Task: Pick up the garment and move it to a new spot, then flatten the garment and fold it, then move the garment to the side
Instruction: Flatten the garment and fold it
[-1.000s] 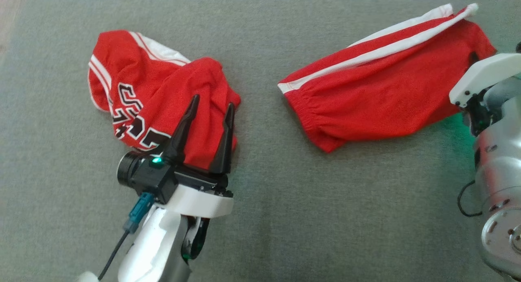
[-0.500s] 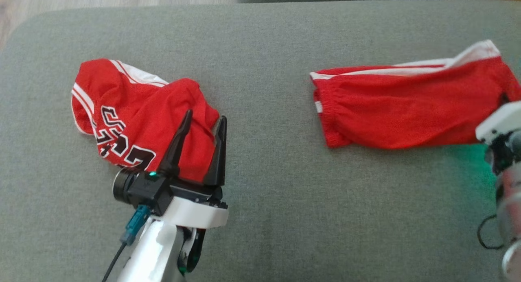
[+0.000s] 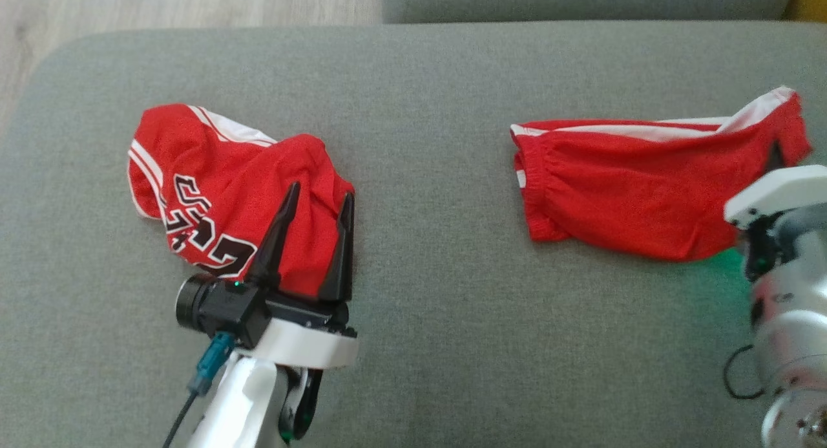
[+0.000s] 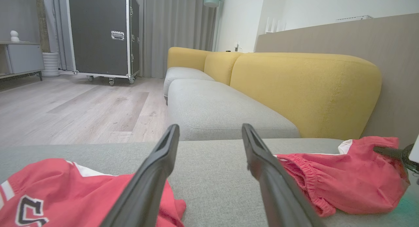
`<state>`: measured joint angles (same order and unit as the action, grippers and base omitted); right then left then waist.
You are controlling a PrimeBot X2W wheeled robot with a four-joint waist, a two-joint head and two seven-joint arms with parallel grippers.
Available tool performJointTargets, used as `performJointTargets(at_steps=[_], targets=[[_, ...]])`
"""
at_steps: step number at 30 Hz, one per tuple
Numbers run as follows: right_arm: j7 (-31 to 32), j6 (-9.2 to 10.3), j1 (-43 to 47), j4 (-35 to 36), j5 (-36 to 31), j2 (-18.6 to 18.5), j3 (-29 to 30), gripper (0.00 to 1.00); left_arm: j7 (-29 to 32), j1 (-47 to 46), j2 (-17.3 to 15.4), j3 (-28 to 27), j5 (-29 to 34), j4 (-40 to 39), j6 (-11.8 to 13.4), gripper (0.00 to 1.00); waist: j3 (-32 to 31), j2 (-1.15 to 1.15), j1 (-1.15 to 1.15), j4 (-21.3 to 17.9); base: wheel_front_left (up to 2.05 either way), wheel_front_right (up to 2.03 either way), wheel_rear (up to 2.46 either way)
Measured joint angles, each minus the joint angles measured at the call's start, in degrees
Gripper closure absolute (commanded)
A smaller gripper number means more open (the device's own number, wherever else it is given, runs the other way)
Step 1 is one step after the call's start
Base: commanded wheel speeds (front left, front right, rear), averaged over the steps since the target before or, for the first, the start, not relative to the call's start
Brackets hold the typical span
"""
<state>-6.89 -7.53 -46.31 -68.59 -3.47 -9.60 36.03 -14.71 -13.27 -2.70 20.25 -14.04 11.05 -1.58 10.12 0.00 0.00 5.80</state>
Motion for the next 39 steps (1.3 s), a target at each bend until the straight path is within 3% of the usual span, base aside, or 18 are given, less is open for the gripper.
performJointTargets(at_steps=[5,10,19,27,31,32,33,39], targets=[[-2.38,0.0,-0.05,0.27,4.56,2.71,-6.33,1.0,0.0,2.05,0.0,-0.49,0.44,0.6,0.0,0.0,-2.32,0.0,0.0,0.5,0.0,0.0,0.0],[-3.89,0.0,0.07,2.18,11.81,5.21,-16.52,1.0,0.0,3.25,-0.01,-1.32,0.48,0.99,0.0,0.0,-4.56,0.0,0.0,1.21,0.0,0.0,0.0],[-3.1,0.0,8.8,13.77,31.25,5.76,-43.78,1.0,0.0,5.32,-0.03,-1.75,0.49,1.18,-0.01,0.0,-6.51,0.0,0.0,4.21,0.0,0.0,0.0],[-1.29,0.0,13.85,15.96,36.69,5.0,-56.31,1.0,0.0,6.66,-0.05,-2.13,1.01,1.26,-0.01,0.0,-7.76,0.0,0.0,5.9,0.0,0.0,0.0],[0.33,0.0,14.14,13.06,36.66,3.91,-60.49,1.0,0.0,6.96,-0.05,-2.58,1.01,1.25,0.0,0.0,-7.86,0.0,0.0,5.67,0.0,0.0,0.0],[0.41,0.0,14.15,11.89,36.04,3.6,-61.59,0.63,0.0,6.97,-0.07,-2.79,1.01,1.24,0.0,0.0,-7.81,0.0,0.0,5.47,0.0,0.0,0.0],[0.35,-0.01,14.14,10.92,35.38,3.45,-62.1,0.0,0.0,6.97,-0.08,-3.0,1.01,1.23,0.01,0.0,-7.75,0.0,0.0,5.24,0.0,0.0,0.0],[-1.21,0.0,13.6,9.61,35.33,3.81,-64.53,0.0,0.0,6.97,-0.08,-3.66,1.0,1.12,0.03,0.0,-7.59,0.0,0.01,2.86,0.0,0.0,0.0]])
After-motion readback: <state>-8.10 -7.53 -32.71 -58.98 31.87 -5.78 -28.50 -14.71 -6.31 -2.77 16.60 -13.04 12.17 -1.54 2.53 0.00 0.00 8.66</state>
